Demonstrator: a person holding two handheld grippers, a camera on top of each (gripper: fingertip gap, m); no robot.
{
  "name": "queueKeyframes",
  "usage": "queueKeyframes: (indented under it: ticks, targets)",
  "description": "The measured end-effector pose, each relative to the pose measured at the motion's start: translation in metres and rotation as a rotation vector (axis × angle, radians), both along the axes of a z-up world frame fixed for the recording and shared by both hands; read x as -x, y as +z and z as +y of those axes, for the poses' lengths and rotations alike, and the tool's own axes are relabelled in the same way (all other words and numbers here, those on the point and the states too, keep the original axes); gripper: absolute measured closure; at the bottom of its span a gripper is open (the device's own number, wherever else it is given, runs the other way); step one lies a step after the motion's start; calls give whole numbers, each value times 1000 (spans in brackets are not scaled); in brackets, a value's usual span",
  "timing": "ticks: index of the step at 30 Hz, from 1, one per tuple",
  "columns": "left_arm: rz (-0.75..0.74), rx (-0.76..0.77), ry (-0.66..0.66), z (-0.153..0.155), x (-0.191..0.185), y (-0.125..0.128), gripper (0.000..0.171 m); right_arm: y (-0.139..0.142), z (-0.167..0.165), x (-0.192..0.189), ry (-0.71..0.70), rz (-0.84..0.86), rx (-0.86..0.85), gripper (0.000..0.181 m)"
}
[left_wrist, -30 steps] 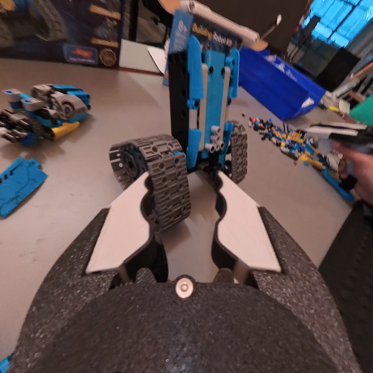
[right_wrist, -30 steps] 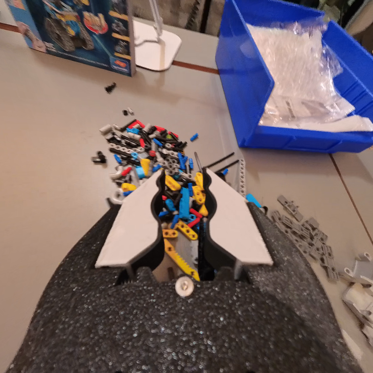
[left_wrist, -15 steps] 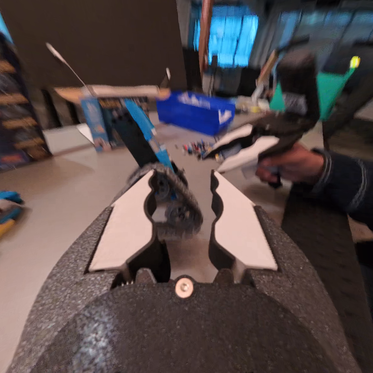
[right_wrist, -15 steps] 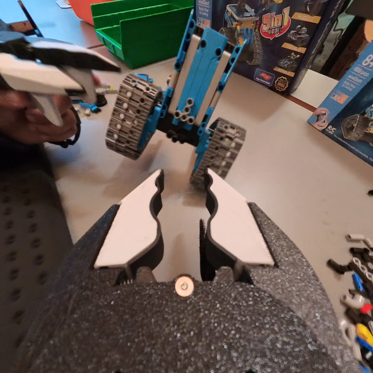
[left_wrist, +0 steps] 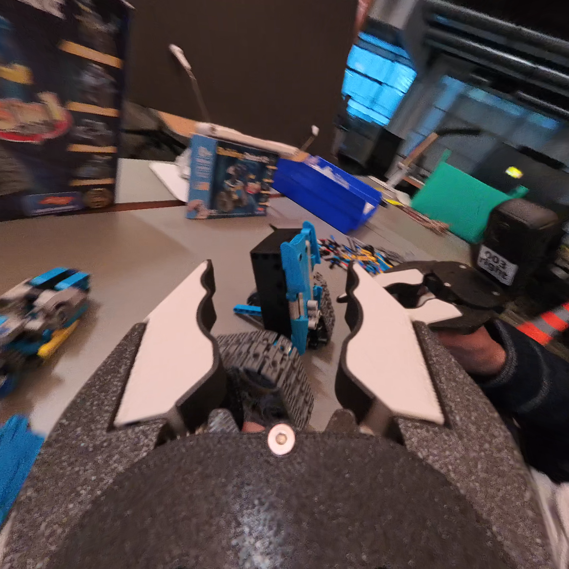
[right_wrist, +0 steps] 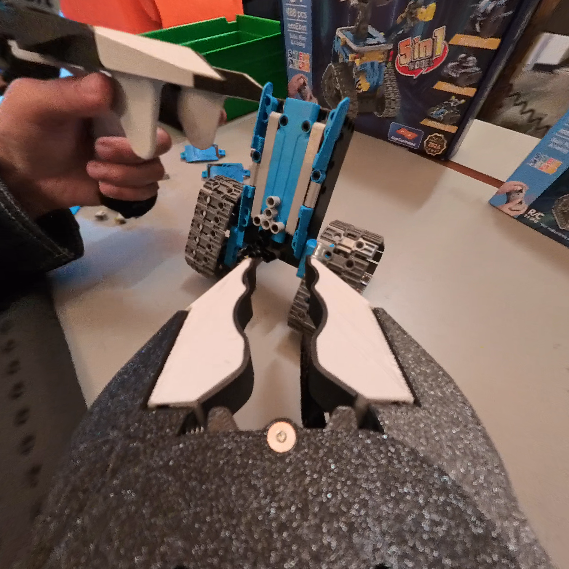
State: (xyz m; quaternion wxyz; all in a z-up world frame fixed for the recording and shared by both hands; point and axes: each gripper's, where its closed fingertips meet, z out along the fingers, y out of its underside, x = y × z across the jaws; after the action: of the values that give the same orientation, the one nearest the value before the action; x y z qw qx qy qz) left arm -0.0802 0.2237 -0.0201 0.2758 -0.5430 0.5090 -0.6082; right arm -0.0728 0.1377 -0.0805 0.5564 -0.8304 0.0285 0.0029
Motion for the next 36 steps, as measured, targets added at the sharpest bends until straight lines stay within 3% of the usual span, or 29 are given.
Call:
queueKeyframes:
  ticks: [2, 4, 5, 8, 19, 24, 29, 30, 33, 36]
  targets:
    - [67, -92, -58, -1, -16, -10, 87, 0, 8, 1, -53, -7, 0, 151]
    - [130, -176, -110, -8, -25, -25, 99, 0, 15, 3, -87, -47, 7, 151]
    - [154, -183, -154, -17, -26, -31, 106, -1, 17, 3, -107, -78, 12, 151]
    - [184, -150, -109, -23, -30, -39, 127, -13, 18, 6, -131, -140, 79, 156]
    - [141, -218, 74, -27, -26, -40, 125, -28, 18, 5, -138, -132, 173, 159]
    - [131, -248, 90, -29, -25, -40, 125, -27, 13, 3, -161, -248, 181, 160]
    - [118, -250, 92, -29, -25, -41, 124, -28, 10, 5, -112, -262, 197, 162]
    - [123, -243, 92, -28, -24, -42, 124, -30, 6, 5, -103, -288, 213, 177]
    - [109, -233, 45, -32, -23, -42, 124, -30, 1, 10, -87, -324, 205, 177]
    - [107, -255, 62, -32, -22, -42, 124, -31, 2, 9, -79, -145, 173, 176]
